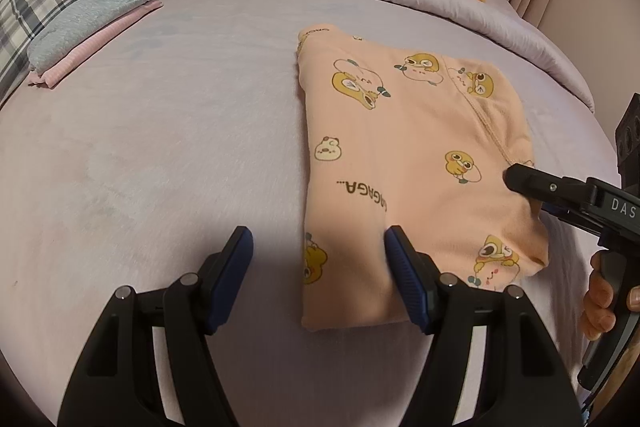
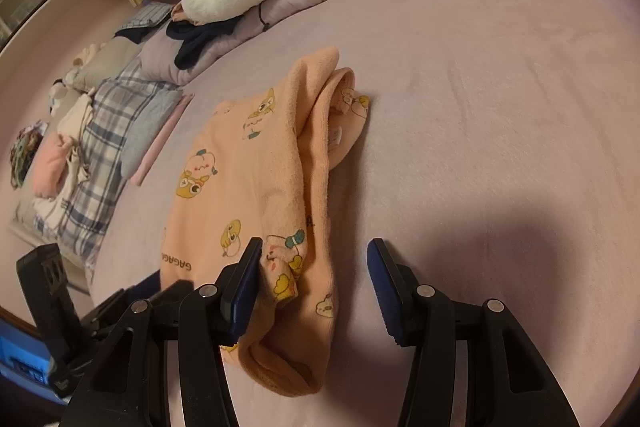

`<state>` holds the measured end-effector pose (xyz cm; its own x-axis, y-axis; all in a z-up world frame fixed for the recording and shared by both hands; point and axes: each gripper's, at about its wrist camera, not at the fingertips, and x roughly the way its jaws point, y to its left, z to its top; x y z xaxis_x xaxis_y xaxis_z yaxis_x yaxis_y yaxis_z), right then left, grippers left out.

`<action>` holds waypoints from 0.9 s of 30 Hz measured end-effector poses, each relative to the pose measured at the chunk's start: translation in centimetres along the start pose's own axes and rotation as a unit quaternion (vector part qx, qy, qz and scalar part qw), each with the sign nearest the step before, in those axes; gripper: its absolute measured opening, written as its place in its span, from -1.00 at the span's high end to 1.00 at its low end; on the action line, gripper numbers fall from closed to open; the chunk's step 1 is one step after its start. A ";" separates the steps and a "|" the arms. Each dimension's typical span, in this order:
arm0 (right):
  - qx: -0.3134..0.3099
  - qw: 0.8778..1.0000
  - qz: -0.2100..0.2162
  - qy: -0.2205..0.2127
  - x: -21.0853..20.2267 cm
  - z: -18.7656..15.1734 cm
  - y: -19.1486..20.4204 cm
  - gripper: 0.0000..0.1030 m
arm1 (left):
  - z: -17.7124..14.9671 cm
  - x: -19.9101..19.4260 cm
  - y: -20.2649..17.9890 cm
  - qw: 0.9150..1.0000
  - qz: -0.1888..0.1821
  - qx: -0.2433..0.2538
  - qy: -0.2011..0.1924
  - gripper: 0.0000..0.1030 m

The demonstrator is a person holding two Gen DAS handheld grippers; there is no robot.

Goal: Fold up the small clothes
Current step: 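Pull both open grippers back from the folded shirt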

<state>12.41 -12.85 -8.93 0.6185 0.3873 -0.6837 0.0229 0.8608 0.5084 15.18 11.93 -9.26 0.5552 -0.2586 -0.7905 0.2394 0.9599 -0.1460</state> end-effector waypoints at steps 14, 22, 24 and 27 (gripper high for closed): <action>-0.003 1.000 -0.016 0.000 -1.4 -1.1 0.1 -0.02 | -0.9 -1.4 -0.2 1.000 0.013 -0.003 -0.003 -0.46; -0.011 1.000 -0.022 -0.004 -2.7 -2.1 0.8 -0.02 | -1.6 -2.9 -0.1 1.000 0.016 -0.006 -0.009 -0.47; -0.016 1.000 -0.022 -0.004 -2.9 -2.3 1.1 -0.02 | -1.8 -3.2 -0.1 1.000 0.017 -0.007 -0.010 -0.47; -0.026 0.999 -0.023 -0.006 -3.3 -2.6 1.7 -0.02 | -2.1 -3.8 -0.1 1.000 0.016 -0.007 -0.014 -0.47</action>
<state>8.32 -11.79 -7.14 0.6266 0.3427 -0.6999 0.0113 0.8941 0.4478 11.39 13.08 -7.44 0.5847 -0.2302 -0.7779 0.2094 0.9692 -0.1294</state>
